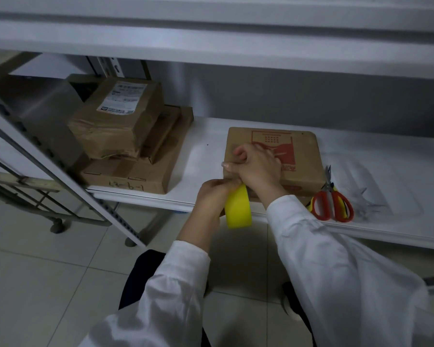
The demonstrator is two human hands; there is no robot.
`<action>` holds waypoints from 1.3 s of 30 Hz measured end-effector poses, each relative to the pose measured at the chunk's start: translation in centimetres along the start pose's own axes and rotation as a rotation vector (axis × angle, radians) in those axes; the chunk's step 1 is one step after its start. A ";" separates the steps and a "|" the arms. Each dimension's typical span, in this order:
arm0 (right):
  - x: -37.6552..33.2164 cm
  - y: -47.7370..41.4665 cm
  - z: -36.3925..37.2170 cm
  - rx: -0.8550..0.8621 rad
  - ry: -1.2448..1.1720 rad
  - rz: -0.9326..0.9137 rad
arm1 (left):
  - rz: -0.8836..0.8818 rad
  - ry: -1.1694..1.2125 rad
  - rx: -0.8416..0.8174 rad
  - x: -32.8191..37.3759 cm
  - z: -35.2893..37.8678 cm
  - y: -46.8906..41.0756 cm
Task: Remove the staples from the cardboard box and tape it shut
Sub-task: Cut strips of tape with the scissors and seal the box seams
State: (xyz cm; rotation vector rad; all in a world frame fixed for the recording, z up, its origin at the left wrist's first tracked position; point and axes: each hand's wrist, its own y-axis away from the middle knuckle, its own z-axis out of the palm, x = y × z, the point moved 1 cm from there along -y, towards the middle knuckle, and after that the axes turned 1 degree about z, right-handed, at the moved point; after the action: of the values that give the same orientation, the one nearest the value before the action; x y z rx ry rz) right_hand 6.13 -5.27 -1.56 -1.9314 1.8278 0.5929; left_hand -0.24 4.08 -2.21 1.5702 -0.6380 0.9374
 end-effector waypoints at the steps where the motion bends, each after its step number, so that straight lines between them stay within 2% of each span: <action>1: 0.0 0.0 0.0 -0.008 0.008 0.001 | 0.008 0.053 -0.036 -0.4 0.0 0.1; 4: -0.1 0.0 0.0 -0.006 0.011 -0.004 | 0.079 0.068 -0.029 -1.2 -0.1 0.2; 7: 0.0 0.0 0.0 -0.007 -0.001 -0.003 | 0.095 -0.037 0.047 -1.9 -0.2 -0.1; 19: 0.3 0.0 -0.1 -0.038 0.023 -0.044 | 0.102 0.058 0.152 -2.7 0.3 -1.6; 24: 1.0 0.5 -1.0 -0.181 0.027 -0.134 | 0.137 0.105 0.148 -3.0 0.4 -1.6; 31: 1.2 0.6 -0.5 -0.099 0.067 -0.159 | 0.272 0.089 0.034 -4.8 1.0 -0.3; 36: 1.3 0.5 -0.4 -0.099 0.059 -0.159 | 0.147 0.092 0.049 -3.4 1.1 -0.7; 39: 1.3 0.5 -0.4 -0.098 0.052 -0.156 | 0.052 0.005 0.070 -2.8 0.9 -1.1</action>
State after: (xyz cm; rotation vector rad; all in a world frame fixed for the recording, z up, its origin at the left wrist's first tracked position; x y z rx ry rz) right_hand 5.70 -6.61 -1.99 -2.1493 1.6870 0.5949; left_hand -0.60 3.17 -5.19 1.6192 -0.6508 1.0115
